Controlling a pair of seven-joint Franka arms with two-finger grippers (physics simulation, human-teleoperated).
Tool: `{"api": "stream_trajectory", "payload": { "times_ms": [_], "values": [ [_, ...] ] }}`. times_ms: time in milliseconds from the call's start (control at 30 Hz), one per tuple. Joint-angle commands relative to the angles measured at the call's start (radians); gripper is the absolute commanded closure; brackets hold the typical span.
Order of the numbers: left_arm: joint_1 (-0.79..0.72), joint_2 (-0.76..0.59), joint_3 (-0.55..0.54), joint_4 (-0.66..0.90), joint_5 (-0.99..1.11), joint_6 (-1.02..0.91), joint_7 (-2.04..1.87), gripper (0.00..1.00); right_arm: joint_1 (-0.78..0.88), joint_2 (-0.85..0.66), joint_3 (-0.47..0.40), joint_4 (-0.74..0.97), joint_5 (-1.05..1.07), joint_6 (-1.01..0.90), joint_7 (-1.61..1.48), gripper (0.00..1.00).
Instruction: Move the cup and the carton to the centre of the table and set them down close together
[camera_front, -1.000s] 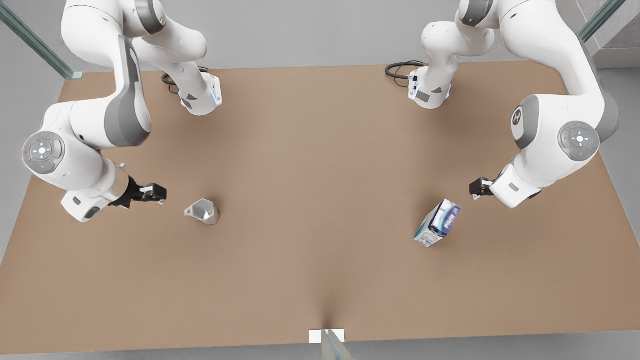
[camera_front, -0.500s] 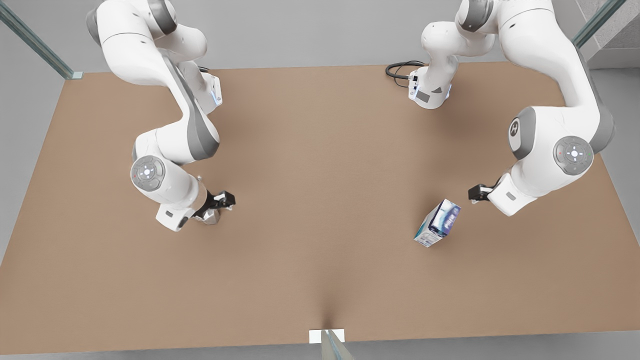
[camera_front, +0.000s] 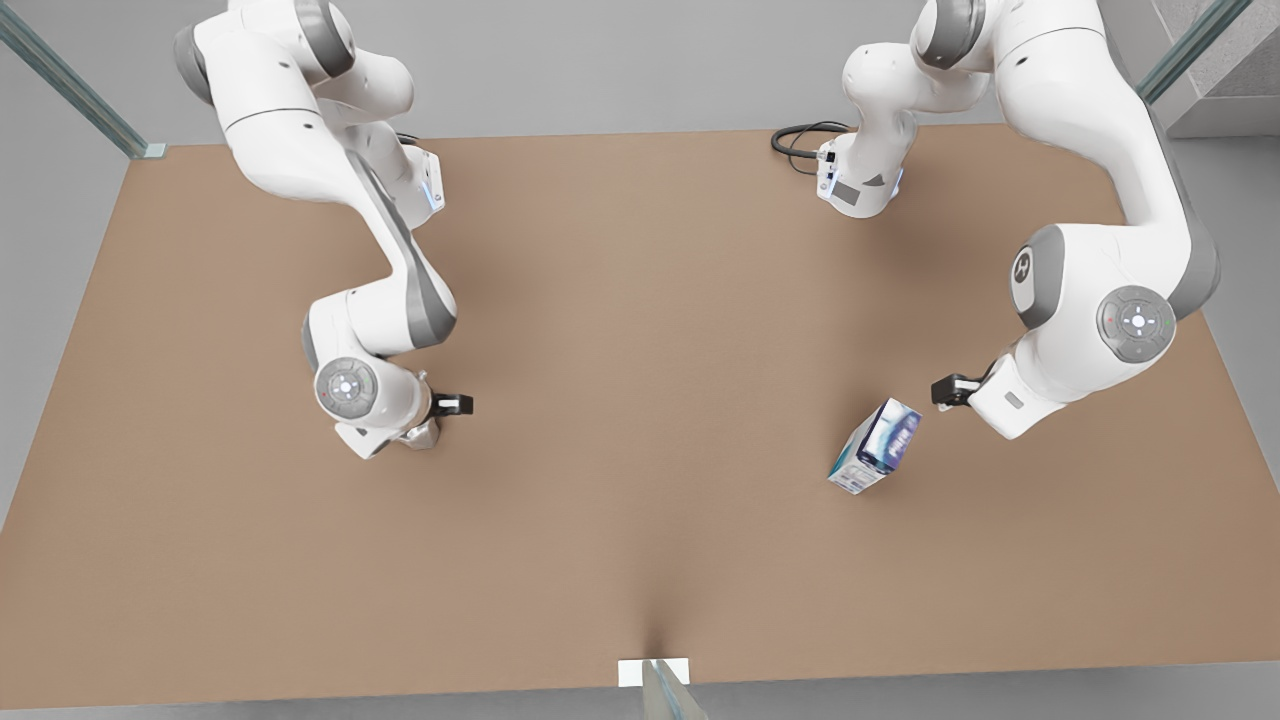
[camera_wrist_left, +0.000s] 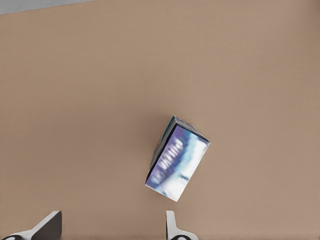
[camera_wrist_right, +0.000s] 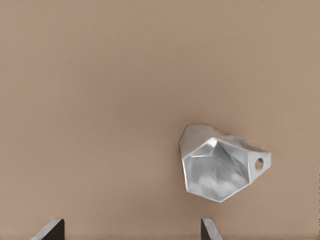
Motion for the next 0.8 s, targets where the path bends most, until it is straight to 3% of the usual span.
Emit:
{"api": "stream_trajectory", "payload": {
  "times_ms": [0,200,767],
  "values": [
    [0.0,0.005,0.0,0.0,0.001,0.0,0.002,0.0,0.0,0.0,-0.001,0.0,-0.001,0.0,0.0,0.0],
    [0.0,0.008,0.0,0.0,0.0,0.0,0.0,0.0,-0.012,0.034,-0.003,-0.082,-0.042,0.117,0.015,0.0],
    [0.0,0.017,0.0,-0.003,0.0,0.0,0.0,0.0,-0.015,0.092,-0.014,-0.184,-0.044,0.218,-0.003,0.0]
  ]
}}
